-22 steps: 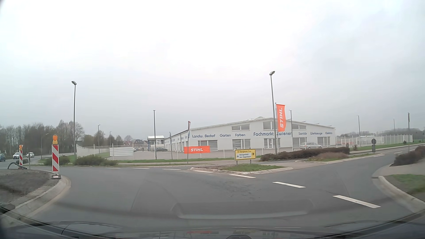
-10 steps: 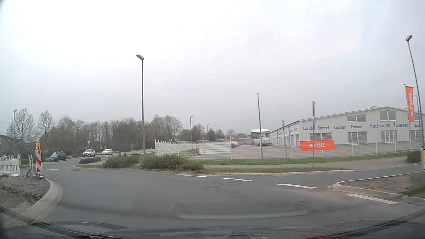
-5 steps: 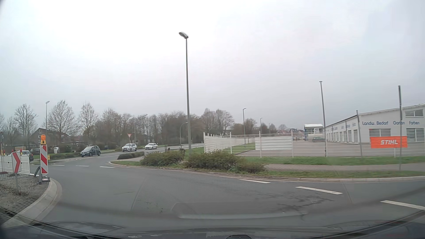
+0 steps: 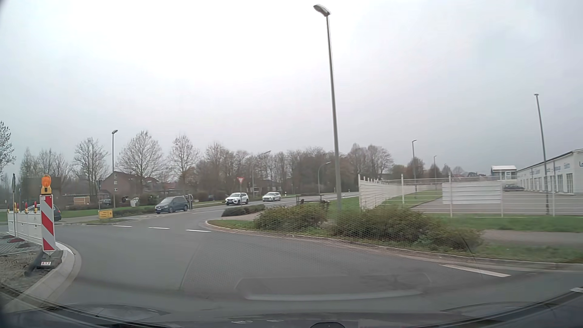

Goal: Follow the waypoints while adhering to traffic rules and regulations

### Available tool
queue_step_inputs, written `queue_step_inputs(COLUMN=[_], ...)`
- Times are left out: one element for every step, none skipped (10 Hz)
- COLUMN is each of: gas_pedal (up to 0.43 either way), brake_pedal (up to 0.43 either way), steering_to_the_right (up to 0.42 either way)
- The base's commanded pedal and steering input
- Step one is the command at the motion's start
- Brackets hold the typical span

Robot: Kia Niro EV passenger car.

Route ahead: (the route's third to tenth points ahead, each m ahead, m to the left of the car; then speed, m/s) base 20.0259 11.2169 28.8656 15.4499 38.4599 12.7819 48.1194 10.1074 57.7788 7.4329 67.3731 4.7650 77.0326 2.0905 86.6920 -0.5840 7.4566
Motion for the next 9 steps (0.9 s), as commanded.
queue_step_inputs(gas_pedal=[0.189,0.189,0.189,0.189,0.189,0.189,0.189,0.189,0.189], brake_pedal=[0.000,0.000,0.000,0.000,0.000,0.000,0.000,0.000,0.000], steering_to_the_right=[-0.242,-0.240,-0.237,-0.227,-0.207,-0.188,-0.170,-0.163,-0.164])
